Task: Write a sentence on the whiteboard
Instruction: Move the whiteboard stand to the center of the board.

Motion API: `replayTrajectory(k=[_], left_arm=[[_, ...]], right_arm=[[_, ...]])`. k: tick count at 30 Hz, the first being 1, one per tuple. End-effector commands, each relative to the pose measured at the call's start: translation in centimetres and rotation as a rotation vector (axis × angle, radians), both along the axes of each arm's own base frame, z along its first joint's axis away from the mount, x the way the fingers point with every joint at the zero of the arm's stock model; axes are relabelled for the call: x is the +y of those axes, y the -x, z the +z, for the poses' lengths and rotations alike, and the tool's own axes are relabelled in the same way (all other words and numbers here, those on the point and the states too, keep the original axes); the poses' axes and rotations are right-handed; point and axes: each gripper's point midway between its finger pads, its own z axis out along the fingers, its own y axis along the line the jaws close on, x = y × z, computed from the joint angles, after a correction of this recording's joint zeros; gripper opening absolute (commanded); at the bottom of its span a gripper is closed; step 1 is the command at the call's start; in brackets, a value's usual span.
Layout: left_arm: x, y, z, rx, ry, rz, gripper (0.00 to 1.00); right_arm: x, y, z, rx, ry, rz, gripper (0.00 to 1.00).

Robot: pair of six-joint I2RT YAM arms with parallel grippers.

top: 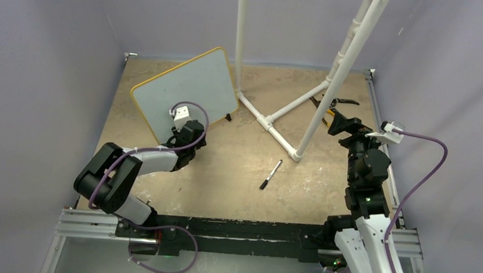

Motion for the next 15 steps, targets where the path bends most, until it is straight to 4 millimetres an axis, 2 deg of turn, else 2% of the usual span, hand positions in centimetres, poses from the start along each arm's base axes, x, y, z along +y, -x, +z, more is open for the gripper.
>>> replayTrajectory(k=[1,4,7,11,15], left_arm=[[-1.9,-1.4,1.5,-0.076,0.095,-0.021,0.46],[-1.4,-1.4,1.4,-0.074,0.079,0.008,0.49],[-1.0,-1.8,0.5,-0.04,0.037,0.035,0.52],[-0.5,-2.4,-0.6,-0.015,-0.006,0.07,0.5],[0.5,-2.4,-0.3,-0.026,-0.046,0.11,0.46]], right_arm=[[-0.1,-0.1,0.6,-0.025,0.002,-0.005,0.99],[-0.1,-0.2,0.5,-0.023,0.002,-0.005,0.99],[-0.1,-0.3,0.3,-0.018,0.004,-0.005,0.99],[-0.1,-0.4,0.3,-0.016,0.007,-0.004,0.99],[-0.1,-0.4,0.3,-0.016,0.007,-0.004,0.99]])
